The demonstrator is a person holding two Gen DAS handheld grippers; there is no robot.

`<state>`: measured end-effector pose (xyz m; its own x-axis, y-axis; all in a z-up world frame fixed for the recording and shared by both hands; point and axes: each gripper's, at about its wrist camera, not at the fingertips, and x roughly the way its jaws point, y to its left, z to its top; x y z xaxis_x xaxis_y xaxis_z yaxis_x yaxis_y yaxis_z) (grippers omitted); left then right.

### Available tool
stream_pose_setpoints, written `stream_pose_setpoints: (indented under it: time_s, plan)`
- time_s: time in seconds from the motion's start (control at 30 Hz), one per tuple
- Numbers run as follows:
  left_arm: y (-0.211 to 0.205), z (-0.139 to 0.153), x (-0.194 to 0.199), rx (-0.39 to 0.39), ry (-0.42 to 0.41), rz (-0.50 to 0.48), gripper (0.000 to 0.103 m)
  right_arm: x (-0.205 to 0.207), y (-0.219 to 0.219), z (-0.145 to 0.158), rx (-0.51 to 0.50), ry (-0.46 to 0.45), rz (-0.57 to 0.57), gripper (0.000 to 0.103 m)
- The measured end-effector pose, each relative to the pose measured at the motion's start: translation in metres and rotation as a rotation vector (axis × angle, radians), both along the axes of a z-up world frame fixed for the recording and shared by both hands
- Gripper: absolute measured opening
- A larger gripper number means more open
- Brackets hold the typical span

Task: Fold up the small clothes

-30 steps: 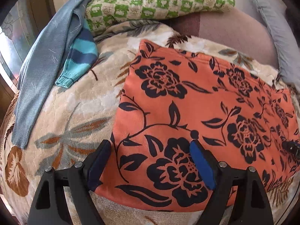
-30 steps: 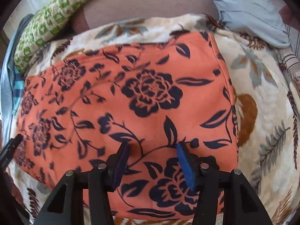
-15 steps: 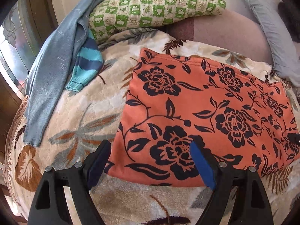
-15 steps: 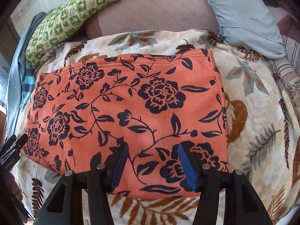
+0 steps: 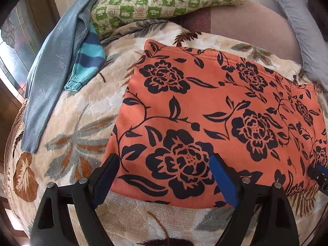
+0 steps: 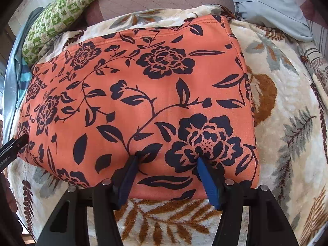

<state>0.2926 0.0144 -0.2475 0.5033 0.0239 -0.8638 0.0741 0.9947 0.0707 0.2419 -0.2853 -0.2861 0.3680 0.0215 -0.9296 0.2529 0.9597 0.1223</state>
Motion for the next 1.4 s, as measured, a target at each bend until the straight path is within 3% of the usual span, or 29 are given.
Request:
stream_pose_setpoints:
  time_s: [0.1,0.2,0.3,0.5,0.67,0.8,1.0,1.17,1.33,1.4]
  plan:
    - [-0.004,0.010,-0.002,-0.046,-0.042,-0.003,0.089,-0.007,-0.004,0.001,0.025,-0.036,0.012,0.065]
    - [-0.010,0.006,0.000,-0.068,-0.026,-0.004,0.089,-0.018,-0.008,0.005,0.042,-0.072,0.014,0.065]
    - [-0.017,-0.010,0.004,-0.028,0.024,0.002,0.089,-0.032,-0.013,0.015,0.074,-0.135,0.000,0.064]
    - [-0.025,-0.017,0.005,0.029,0.007,0.008,0.091,-0.057,-0.029,0.033,0.094,-0.295,-0.069,0.064]
    - [-0.026,-0.022,0.003,0.048,-0.010,0.014,0.095,-0.051,-0.040,0.009,0.163,-0.269,-0.113,0.066]
    - [-0.020,-0.016,0.006,0.020,-0.015,0.032,0.095,-0.042,-0.034,0.016,0.159,-0.254,-0.099,0.066]
    - [0.001,-0.001,0.005,-0.020,-0.059,0.120,0.095,-0.048,-0.068,0.030,0.280,-0.300,-0.174,0.066]
    - [0.011,-0.012,0.011,0.037,-0.033,0.163,0.095,-0.055,-0.108,0.030,0.380,-0.298,-0.280,0.066]
    - [0.017,-0.026,0.016,0.043,-0.017,0.155,0.097,-0.051,-0.130,0.007,0.527,-0.229,-0.307,0.066]
    - [0.020,-0.025,0.018,0.024,-0.001,0.154,0.097,-0.044,-0.126,-0.009,0.498,-0.139,-0.303,0.066]
